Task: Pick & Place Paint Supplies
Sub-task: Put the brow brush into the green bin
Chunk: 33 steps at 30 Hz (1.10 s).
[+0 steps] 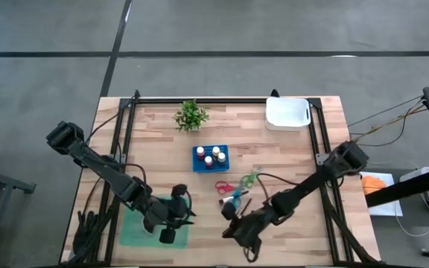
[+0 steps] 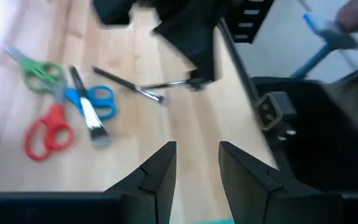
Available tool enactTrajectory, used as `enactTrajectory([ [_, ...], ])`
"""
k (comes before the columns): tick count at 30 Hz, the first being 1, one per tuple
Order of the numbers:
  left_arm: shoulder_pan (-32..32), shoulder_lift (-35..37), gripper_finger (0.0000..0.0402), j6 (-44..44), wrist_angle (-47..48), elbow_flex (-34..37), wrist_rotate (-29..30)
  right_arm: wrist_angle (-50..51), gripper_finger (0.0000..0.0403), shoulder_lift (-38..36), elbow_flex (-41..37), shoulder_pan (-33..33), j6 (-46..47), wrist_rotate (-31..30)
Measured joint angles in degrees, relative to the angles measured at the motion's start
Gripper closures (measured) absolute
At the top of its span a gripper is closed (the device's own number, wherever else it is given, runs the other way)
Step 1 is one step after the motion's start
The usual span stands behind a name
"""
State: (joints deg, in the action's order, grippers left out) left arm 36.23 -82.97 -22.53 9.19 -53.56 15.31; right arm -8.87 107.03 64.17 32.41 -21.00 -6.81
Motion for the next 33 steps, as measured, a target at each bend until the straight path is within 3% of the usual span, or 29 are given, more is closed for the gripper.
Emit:
enactTrajectory([
  [8, 1.25, -7.66, 0.0269, 15.38, -13.28, 0.00, 2.36, -1.39, 0.0395, -6.61, 0.03, 3.20, -4.94, -2.64],
  [18, 0.21, -19.46, 0.0263, 16.32, -32.19, -0.11, 5.61, -1.65, 0.0395, -8.85, 0.10, 3.71, -6.51, -4.50],
  [23, -0.42, -22.70, 0.0224, 14.82, -42.12, -0.15, 8.07, -1.66, 0.0395, -8.71, 0.10, 3.71, -7.24, -5.40],
  [29, -1.50, -23.05, 0.0170, 14.60, -43.26, -0.20, 9.17, -1.68, 0.0395, -8.81, 0.10, 3.71, -7.53, -5.53],
  [33, -1.84, -23.05, 0.0152, 13.85, -44.08, -0.68, 5.96, -1.70, 0.0395, -8.81, 0.10, 3.71, -7.91, -6.86],
])
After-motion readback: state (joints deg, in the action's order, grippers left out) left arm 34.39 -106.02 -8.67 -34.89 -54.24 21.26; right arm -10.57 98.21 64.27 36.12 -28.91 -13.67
